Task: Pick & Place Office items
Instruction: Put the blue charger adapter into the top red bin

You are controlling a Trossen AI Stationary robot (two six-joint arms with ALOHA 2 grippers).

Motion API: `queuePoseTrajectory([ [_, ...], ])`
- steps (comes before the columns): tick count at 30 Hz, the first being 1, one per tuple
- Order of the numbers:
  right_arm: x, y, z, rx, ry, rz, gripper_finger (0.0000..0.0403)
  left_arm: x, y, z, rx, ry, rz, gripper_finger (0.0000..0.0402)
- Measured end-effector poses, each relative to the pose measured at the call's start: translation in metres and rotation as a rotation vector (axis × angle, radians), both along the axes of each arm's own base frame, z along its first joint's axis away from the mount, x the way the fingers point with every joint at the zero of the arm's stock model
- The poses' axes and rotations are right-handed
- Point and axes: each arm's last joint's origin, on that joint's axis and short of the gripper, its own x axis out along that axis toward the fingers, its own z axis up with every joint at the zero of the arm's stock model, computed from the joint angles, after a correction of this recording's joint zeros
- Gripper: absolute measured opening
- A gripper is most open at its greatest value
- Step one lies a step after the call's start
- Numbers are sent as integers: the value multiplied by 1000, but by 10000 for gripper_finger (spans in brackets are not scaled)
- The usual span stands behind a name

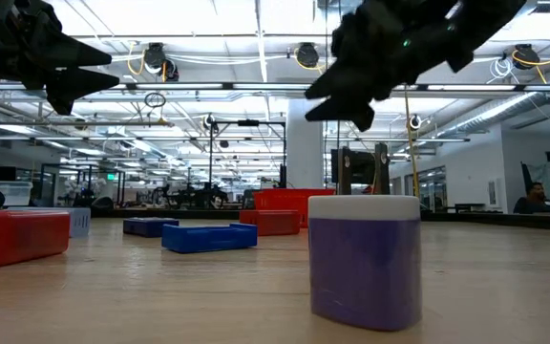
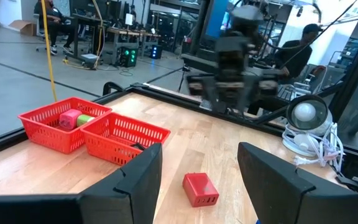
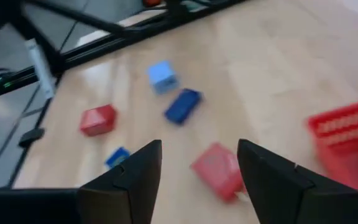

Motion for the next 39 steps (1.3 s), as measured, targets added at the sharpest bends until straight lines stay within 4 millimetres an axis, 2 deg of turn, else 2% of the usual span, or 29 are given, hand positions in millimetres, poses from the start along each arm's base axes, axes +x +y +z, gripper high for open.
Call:
queuePoseTrajectory([
  [6,-10,43,-1,-45,-40,92,196,0,0,0,0,1,0,214],
  [10,-27,63,-3,-42,-58,170,196,0,0,4,-31,-46,-1,214],
  [13,-44,73,-6,-29,-84,214,196,0,0,8,-137,-109,-15,214],
  [20,-70,71,-6,-13,-253,206,196,11,-7,1,-193,-22,-153,214],
  [26,-82,67,-1,-6,-315,202,196,27,-10,-14,-222,127,-107,214],
  [32,-88,65,-4,-10,-315,192,196,45,-15,-29,-214,241,-88,214],
  [39,-89,63,-9,-8,-297,147,196,55,-22,-54,-249,458,-204,214],
])
